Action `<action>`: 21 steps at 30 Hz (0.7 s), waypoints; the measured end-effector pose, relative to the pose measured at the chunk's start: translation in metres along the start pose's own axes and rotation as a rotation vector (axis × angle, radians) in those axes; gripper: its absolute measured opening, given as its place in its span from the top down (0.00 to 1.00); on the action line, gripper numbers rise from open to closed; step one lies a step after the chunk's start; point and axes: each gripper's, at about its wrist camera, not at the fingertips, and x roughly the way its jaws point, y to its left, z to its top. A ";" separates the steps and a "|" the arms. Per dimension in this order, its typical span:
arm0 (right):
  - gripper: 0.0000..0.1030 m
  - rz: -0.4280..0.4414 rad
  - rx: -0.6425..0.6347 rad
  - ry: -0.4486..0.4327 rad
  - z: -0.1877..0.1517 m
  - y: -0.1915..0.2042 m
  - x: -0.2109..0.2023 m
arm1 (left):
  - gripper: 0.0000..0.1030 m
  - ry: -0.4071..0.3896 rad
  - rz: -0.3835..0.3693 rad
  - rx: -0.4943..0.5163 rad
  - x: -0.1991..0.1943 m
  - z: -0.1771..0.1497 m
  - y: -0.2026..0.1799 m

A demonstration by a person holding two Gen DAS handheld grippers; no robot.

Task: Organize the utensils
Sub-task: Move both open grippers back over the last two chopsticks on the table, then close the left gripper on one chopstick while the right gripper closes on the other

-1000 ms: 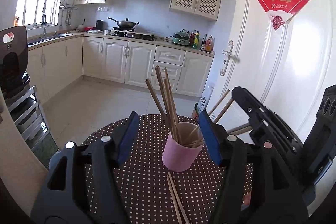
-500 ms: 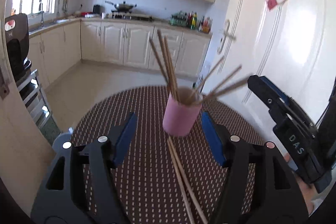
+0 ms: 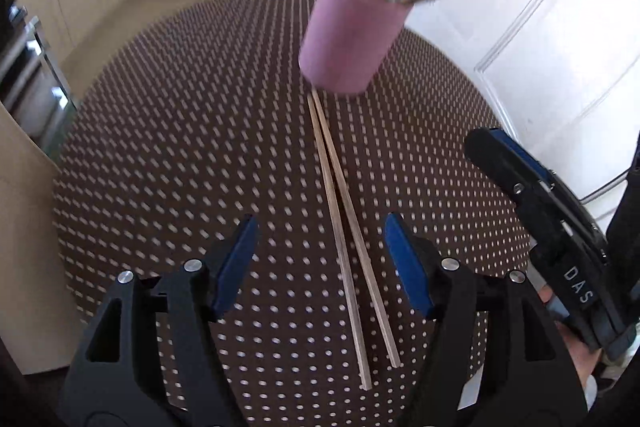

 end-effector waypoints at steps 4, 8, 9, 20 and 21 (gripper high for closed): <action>0.59 0.003 0.029 0.068 -0.011 -0.004 0.008 | 0.36 0.032 0.019 -0.005 0.015 -0.006 -0.001; 0.55 0.004 0.037 0.110 -0.016 -0.007 0.014 | 0.36 0.062 0.041 -0.003 0.029 -0.011 -0.003; 0.54 0.006 0.039 0.116 -0.018 -0.008 0.015 | 0.36 0.068 0.049 0.000 0.032 -0.012 -0.003; 0.52 0.015 0.051 0.138 -0.025 -0.020 0.017 | 0.36 0.046 0.171 0.059 0.056 -0.001 -0.026; 0.52 0.016 0.054 0.137 -0.024 -0.021 0.019 | 0.36 0.045 0.179 0.064 0.058 0.002 -0.028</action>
